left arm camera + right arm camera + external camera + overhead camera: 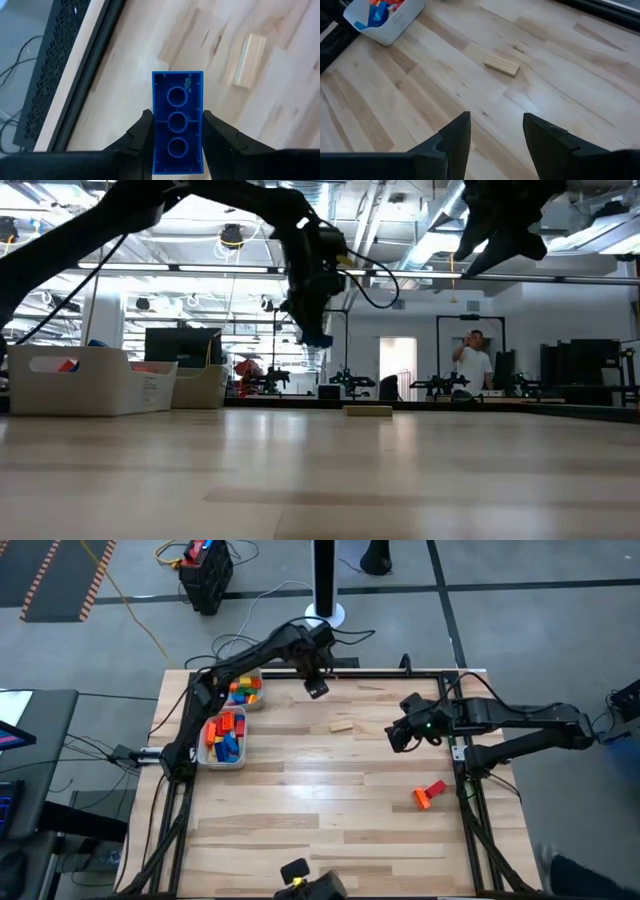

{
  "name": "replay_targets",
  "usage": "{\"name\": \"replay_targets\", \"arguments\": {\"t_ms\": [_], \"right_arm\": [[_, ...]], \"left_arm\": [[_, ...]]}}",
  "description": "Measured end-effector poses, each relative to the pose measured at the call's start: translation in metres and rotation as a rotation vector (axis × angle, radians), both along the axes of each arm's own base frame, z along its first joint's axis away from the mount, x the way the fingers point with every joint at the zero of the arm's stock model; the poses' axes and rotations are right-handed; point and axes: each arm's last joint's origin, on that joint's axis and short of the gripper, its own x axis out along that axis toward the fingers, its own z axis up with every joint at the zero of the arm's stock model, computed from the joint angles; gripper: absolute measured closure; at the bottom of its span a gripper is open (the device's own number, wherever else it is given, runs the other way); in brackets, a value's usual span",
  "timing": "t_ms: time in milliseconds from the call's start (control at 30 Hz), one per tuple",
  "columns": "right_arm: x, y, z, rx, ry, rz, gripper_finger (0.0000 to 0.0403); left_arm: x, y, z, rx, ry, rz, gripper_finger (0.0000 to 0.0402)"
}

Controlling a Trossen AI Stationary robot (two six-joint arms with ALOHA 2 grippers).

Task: Sort blocks by size
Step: Put the large blue game piece into the white bin, then put the large brown wooden block into the white bin

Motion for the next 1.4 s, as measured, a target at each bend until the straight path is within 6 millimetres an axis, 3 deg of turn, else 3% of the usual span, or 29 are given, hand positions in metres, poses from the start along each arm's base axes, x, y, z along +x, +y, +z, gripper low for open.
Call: {"name": "replay_targets", "arguments": {"t_ms": [200,367,533,700,867,1000,1167,1400], "right_arm": [[0.000,0.000,-0.005,-0.005,0.010,0.007,0.0196],[0.001,0.000,-0.005,-0.032,0.027,0.038,0.0196],[0.006,-0.002,-0.007,-0.069,0.048,0.077,0.0196],[0.015,-0.012,-0.006,-0.132,0.023,0.099,0.0196],[0.028,-0.027,-0.003,-0.191,-0.044,0.103,0.0196],[0.039,-0.037,-0.004,-0.167,-0.107,0.167,0.0196],[0.052,-0.039,-0.014,-0.102,-0.101,0.240,0.0196],[0.062,-0.030,-0.027,-0.068,-0.047,0.314,0.0196]], "left_arm": [[-0.021,-0.019,0.007,-0.026,0.051,-0.004,0.0283],[-0.050,-0.055,-0.007,-0.040,0.044,0.011,0.0283],[-0.097,-0.101,-0.015,-0.059,-0.009,0.103,0.0283],[-0.150,-0.141,-0.010,-0.049,-0.054,0.256,0.0283],[-0.202,-0.166,-0.018,-0.077,-0.078,0.464,0.0282],[-0.233,-0.179,-0.033,-0.107,-0.090,0.607,0.0251],[-0.252,-0.186,-0.040,-0.097,-0.123,0.695,0.0199],[-0.252,-0.184,-0.027,-0.044,-0.204,0.656,0.0160]]}}
